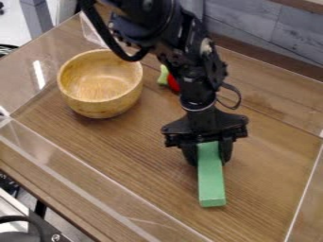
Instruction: Remove the green stick from the brown bowl and put it on the table
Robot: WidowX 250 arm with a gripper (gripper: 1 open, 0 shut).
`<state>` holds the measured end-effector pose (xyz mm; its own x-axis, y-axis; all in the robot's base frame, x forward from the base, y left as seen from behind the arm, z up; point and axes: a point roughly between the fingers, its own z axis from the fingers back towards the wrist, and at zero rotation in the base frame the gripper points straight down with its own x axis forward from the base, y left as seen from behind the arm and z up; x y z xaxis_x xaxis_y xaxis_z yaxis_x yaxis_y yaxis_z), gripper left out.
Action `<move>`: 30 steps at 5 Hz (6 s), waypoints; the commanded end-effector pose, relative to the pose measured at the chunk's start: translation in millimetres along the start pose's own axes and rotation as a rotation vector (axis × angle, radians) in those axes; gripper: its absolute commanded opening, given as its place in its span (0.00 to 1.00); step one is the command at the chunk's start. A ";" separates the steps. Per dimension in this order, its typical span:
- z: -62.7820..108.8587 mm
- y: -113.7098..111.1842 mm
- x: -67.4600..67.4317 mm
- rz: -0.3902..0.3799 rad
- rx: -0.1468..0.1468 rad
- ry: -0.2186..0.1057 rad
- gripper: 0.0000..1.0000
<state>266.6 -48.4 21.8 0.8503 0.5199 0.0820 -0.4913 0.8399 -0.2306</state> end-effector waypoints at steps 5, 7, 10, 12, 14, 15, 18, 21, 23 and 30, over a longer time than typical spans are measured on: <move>9.3 -8.2 7.2 -0.081 -0.018 -0.021 0.00; 6.0 0.1 21.4 -0.125 -0.019 -0.020 0.00; 6.8 -22.4 15.8 -0.120 -0.016 -0.027 0.00; 12.9 -18.8 14.8 -0.143 -0.025 -0.023 0.00; 41.2 -14.2 9.8 -0.120 -0.038 -0.030 0.00; 47.1 -10.8 8.4 -0.068 -0.031 -0.039 0.00; 43.0 -27.0 16.1 0.011 -0.008 -0.040 0.00; 53.5 -10.9 13.4 0.035 0.010 -0.022 0.00; 46.1 6.7 12.7 0.114 0.025 -0.022 0.00; 22.3 23.2 -3.5 0.281 0.066 -0.004 0.00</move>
<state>244.8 -28.5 32.4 0.6801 0.7330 0.0124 -0.7215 0.6723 -0.1657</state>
